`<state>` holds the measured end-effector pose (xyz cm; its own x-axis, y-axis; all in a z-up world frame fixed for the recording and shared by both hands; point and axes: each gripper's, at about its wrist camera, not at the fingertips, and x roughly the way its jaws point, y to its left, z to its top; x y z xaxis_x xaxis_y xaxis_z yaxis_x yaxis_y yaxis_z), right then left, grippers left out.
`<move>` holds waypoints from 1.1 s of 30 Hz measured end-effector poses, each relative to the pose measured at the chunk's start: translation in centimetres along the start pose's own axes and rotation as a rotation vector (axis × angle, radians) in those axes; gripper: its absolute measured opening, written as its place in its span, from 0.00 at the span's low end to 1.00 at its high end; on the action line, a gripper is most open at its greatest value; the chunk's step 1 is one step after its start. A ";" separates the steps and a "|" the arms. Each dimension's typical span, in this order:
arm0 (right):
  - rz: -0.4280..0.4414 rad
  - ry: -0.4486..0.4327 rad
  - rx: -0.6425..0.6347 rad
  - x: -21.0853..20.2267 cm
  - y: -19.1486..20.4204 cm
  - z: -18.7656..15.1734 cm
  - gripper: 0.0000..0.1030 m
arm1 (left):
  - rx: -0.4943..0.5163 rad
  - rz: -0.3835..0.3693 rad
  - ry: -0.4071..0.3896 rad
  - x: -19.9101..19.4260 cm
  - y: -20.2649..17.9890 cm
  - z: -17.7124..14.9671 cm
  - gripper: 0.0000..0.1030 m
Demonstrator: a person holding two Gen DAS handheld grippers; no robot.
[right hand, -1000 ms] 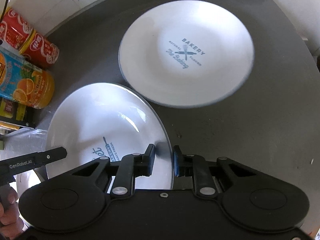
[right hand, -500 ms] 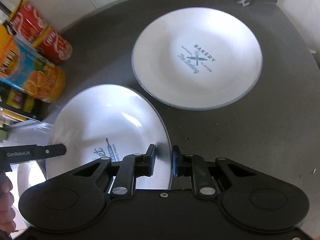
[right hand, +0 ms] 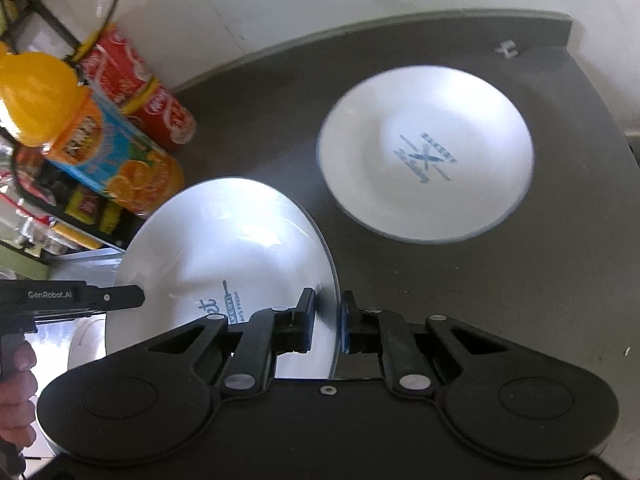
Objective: Organize plates and bowls
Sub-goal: 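Lift the 'Sweet' plate with both grippers toward the orange-rimmed white plate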
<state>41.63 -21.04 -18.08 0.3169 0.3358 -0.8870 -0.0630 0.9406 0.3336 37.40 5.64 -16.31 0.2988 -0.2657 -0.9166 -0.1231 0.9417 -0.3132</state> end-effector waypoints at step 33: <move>0.104 0.040 -0.306 0.8 11.3 -2.6 0.12 | -0.221 0.086 -0.061 -6.0 10.9 -5.2 0.16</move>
<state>38.67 -10.05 -15.84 0.2565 0.4272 -0.8670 -0.3765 0.8703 0.3174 29.31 16.42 -15.55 0.3343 -0.1668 -0.9276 -0.3528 0.8905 -0.2872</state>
